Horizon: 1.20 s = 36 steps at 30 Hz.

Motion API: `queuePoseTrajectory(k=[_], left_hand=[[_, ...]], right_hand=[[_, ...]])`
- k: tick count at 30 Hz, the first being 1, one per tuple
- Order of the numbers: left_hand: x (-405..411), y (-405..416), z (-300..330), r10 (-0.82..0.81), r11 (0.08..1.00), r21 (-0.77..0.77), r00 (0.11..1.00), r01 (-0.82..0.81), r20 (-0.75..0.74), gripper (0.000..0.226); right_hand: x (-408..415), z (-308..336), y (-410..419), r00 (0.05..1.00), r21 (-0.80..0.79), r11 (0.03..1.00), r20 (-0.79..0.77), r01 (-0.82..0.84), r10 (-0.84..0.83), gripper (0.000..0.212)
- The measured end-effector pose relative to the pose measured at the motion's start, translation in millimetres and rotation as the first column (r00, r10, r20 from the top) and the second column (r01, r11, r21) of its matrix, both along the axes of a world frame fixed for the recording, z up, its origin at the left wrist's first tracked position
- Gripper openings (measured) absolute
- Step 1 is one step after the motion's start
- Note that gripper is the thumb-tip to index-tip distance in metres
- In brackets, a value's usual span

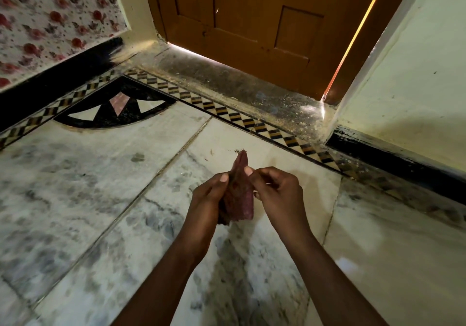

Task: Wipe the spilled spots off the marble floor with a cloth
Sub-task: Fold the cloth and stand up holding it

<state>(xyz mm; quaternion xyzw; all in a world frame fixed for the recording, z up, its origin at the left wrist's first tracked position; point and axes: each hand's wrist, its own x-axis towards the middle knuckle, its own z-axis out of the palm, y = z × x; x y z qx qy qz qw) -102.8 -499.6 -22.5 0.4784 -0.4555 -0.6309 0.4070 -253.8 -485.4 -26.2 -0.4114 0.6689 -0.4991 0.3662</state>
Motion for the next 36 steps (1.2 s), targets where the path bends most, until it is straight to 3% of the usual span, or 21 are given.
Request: queuePoseTrajectory(k=[6,10,18,22,25,28,30,32,34,36], left_hand=[[-2,5,6,-0.072,0.996,-0.041,0.997,0.073,0.028,0.040],[-2,3,4,-0.033,0.999,-0.038,0.999,0.034,0.014,0.024],[12,-3,-3,0.043,0.994,-0.106,0.978,-0.021,0.204,0.021],[25,-14,-8,0.091,0.959,-0.283,0.926,0.017,0.366,0.022],[31,-22,1,0.110,0.912,-0.398,0.873,0.102,0.476,0.025],[35,-33,15,0.076,0.865,-0.447,0.820,0.229,0.568,0.027],[36,-41,26,-0.027,0.822,-0.429,0.777,0.375,0.629,0.029],[36,-51,37,-0.100,0.754,-0.386,0.673,0.532,0.733,0.027],[33,-61,46,-0.017,0.610,-0.412,0.532,0.676,0.847,0.036],[28,-71,47,0.059,0.506,-0.411,0.445,0.759,0.894,0.038]], right_hand=[[4,1,2,1.000,0.038,0.999,0.022,0.001,-0.002,0.016],[4,0,2,1.000,0.028,1.000,0.025,-0.009,0.008,0.012],[4,-3,-1,0.997,0.051,0.999,-0.082,-0.002,0.006,0.022],[-5,-6,-2,0.997,0.046,0.999,0.078,-0.015,0.011,0.017],[-10,-5,0,0.964,0.009,0.976,0.160,-0.216,0.212,0.031],[-7,-8,-1,0.943,0.053,0.943,0.052,-0.330,0.327,0.038],[-2,-10,-3,0.948,0.076,0.947,-0.034,-0.312,0.315,0.028],[3,-12,-3,0.951,0.067,0.951,-0.045,-0.301,0.305,0.015],[5,-11,0,0.952,0.067,0.950,0.004,-0.305,0.306,0.015],[5,-10,4,0.946,0.064,0.948,0.119,-0.312,0.303,0.014]])
